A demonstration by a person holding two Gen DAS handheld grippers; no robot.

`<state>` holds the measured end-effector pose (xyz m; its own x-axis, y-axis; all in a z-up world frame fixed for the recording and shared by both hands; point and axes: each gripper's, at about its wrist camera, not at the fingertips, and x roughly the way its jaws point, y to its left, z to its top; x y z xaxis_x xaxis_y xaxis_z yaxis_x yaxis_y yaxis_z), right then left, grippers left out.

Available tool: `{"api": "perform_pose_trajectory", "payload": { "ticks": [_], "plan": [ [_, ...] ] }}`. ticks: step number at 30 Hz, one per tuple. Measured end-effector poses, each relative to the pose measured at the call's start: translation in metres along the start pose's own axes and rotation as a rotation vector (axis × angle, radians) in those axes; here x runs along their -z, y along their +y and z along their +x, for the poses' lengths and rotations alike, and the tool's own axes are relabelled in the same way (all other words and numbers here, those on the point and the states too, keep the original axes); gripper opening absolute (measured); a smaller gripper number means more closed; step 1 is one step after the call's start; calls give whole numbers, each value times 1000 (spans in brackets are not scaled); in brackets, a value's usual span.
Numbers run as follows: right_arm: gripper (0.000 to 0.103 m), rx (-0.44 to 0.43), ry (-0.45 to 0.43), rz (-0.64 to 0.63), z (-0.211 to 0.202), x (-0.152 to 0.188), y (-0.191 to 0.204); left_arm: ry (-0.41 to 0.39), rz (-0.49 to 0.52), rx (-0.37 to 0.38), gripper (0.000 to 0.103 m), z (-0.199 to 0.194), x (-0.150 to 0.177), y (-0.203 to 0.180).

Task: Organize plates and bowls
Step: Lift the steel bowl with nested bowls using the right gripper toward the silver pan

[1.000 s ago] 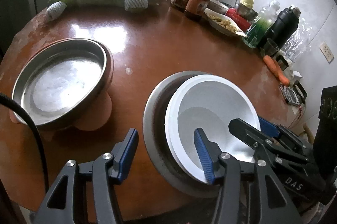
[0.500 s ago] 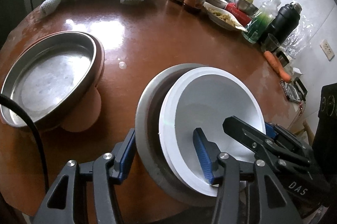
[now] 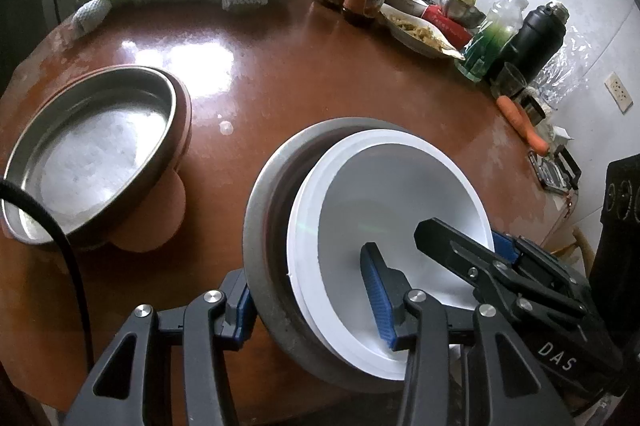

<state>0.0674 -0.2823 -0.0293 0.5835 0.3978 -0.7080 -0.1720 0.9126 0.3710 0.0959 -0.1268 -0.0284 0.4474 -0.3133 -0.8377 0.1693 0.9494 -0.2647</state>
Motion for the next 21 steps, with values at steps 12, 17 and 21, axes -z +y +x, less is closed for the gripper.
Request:
{"api": "perform_pose_trajectory", "payload": {
  "ticks": [12, 17, 21],
  "plan": [
    [50, -8, -18, -12, -6, -3, 8, -30, 2, 5, 47, -17, 0, 4],
    [50, -12, -32, -24, -12, -5, 15, -54, 3, 2, 47, -29, 1, 4],
    [50, -15, -43, -35, -18, -7, 23, -78, 0, 5, 47, -41, 1, 6]
  ]
}}
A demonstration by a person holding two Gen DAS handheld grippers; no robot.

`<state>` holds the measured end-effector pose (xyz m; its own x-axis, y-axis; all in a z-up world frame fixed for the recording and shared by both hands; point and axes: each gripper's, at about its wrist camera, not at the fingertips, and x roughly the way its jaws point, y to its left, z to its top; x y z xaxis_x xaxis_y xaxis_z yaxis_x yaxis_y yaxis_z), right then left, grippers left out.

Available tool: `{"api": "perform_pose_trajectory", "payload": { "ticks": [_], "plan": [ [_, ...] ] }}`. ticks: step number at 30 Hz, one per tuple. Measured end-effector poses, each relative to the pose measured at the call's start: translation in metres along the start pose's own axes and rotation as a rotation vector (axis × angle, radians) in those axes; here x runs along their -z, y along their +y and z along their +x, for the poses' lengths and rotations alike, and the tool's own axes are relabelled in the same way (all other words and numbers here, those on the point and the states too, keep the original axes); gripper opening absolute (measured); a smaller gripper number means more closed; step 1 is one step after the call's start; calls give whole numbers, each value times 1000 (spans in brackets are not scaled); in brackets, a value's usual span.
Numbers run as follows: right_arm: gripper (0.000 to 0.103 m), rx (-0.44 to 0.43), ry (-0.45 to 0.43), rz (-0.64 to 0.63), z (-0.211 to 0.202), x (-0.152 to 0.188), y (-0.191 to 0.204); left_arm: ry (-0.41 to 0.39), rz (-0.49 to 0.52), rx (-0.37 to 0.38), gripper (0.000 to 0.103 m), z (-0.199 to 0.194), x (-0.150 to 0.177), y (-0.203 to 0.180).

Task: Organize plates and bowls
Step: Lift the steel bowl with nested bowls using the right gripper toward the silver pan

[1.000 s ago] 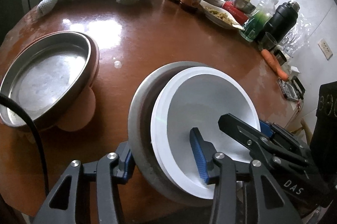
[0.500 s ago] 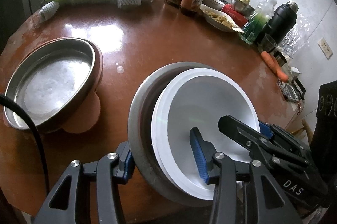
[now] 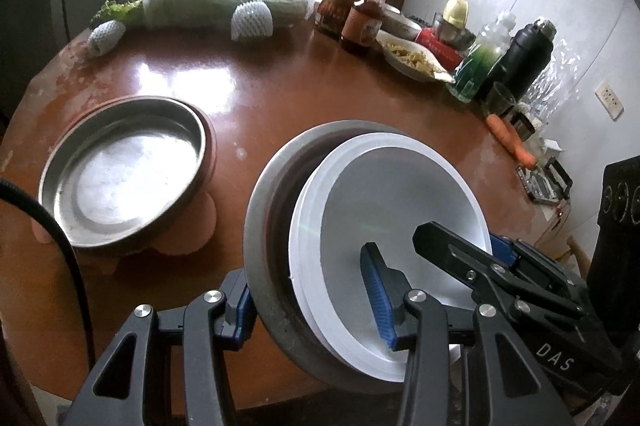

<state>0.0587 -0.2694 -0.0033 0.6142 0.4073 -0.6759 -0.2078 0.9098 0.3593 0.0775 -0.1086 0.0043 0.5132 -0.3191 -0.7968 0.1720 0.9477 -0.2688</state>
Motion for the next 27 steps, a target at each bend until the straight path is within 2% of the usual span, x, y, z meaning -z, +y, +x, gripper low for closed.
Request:
{"api": "perform_pose_trajectory", "payload": {
  "ticks": [13, 27],
  "plan": [
    [50, -13, -36, -73, -10, -15, 42, -70, -32, -12, 47, -38, -5, 22],
    [50, -53, -33, -137, 11, -29, 88, -132, -81, -51, 47, -64, -8, 65]
  ]
}}
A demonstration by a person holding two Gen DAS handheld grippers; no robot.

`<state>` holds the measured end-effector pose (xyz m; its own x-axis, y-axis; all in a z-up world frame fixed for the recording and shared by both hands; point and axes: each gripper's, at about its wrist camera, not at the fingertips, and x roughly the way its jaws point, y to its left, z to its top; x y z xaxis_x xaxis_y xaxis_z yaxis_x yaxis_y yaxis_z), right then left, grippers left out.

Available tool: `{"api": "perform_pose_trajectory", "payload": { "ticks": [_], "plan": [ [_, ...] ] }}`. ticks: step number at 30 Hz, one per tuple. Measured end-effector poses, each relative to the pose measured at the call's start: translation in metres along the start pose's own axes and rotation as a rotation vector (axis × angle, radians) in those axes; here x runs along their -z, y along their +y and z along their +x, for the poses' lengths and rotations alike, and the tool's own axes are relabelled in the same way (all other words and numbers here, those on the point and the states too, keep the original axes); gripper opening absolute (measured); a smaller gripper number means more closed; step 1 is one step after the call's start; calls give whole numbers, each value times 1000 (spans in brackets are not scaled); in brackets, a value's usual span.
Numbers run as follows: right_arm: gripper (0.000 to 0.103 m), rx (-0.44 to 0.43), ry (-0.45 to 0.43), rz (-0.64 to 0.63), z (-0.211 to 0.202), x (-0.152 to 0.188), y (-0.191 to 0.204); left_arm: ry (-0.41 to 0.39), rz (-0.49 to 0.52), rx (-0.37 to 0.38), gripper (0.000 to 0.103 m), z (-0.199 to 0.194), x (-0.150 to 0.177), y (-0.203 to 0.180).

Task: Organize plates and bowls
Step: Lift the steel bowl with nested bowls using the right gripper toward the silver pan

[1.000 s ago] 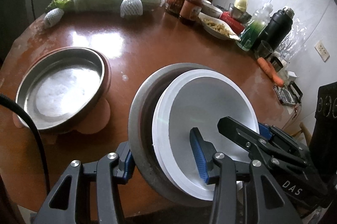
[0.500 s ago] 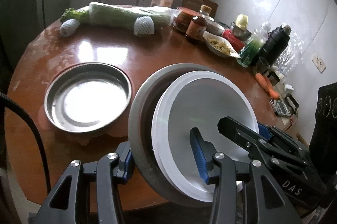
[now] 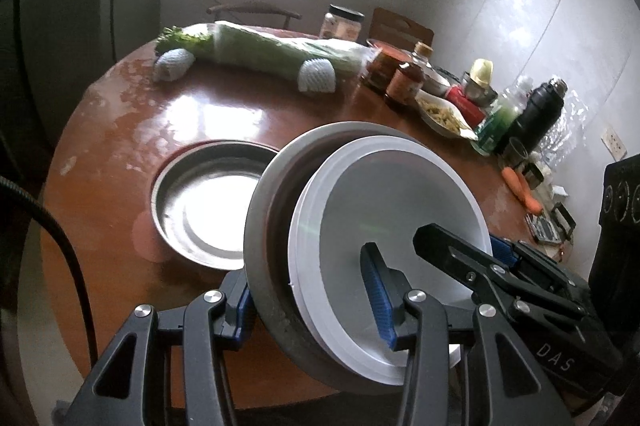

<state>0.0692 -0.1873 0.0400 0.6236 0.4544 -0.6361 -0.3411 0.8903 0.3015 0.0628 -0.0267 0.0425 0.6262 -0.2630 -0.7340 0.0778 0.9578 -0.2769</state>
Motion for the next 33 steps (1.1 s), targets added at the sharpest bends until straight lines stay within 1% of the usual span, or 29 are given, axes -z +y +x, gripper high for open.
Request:
{"api": "perform_pose_trajectory", "payload": {
  "ticks": [15, 26, 33],
  "plan": [
    [50, -28, 10, -50, 35, -21, 33, -29, -37, -28, 47, 0, -19, 40],
    [50, -43, 6, -65, 54, -39, 47, -46, -33, -46, 47, 1, -39, 58],
    [50, -48, -1, -97, 66, -55, 58, -52, -39, -62, 47, 4, -54, 71]
  ]
}}
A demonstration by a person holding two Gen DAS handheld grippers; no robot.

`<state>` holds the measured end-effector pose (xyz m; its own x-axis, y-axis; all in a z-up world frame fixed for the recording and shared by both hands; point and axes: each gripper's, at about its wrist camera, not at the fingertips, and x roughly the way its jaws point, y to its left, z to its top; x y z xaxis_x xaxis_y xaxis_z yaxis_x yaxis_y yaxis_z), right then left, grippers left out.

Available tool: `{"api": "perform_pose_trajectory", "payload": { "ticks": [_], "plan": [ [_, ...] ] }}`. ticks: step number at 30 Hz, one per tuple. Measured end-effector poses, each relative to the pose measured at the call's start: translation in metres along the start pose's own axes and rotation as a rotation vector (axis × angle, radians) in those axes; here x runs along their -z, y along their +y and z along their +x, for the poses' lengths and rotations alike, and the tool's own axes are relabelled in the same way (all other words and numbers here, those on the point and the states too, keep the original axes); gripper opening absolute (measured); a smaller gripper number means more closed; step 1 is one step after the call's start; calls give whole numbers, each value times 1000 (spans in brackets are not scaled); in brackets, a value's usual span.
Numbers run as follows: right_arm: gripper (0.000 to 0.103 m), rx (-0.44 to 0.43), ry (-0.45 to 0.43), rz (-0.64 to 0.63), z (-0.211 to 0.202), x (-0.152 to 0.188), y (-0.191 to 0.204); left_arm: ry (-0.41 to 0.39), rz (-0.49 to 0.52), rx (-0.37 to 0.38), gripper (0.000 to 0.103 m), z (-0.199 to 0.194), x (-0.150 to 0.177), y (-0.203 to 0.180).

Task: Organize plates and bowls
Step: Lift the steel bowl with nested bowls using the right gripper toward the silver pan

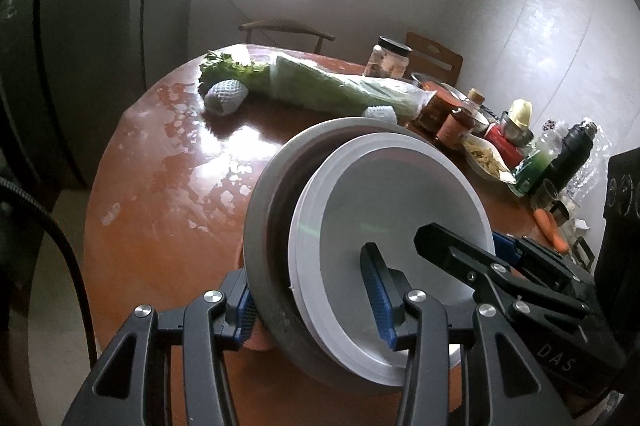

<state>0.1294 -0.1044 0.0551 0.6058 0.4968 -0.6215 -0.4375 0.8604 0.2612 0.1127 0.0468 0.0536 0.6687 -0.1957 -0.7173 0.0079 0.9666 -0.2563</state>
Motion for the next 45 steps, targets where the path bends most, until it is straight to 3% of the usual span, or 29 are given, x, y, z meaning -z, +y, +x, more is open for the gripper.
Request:
{"api": "perform_pose_trajectory", "payload": {
  "ticks": [18, 45],
  "plan": [
    [50, -3, 96, 47, 41, 17, -16, 86, -4, -17, 47, 39, 16, 11],
    [50, 4, 107, 57, 48, 23, -20, 46, 30, -88, 47, 43, 17, 9]
  ]
}}
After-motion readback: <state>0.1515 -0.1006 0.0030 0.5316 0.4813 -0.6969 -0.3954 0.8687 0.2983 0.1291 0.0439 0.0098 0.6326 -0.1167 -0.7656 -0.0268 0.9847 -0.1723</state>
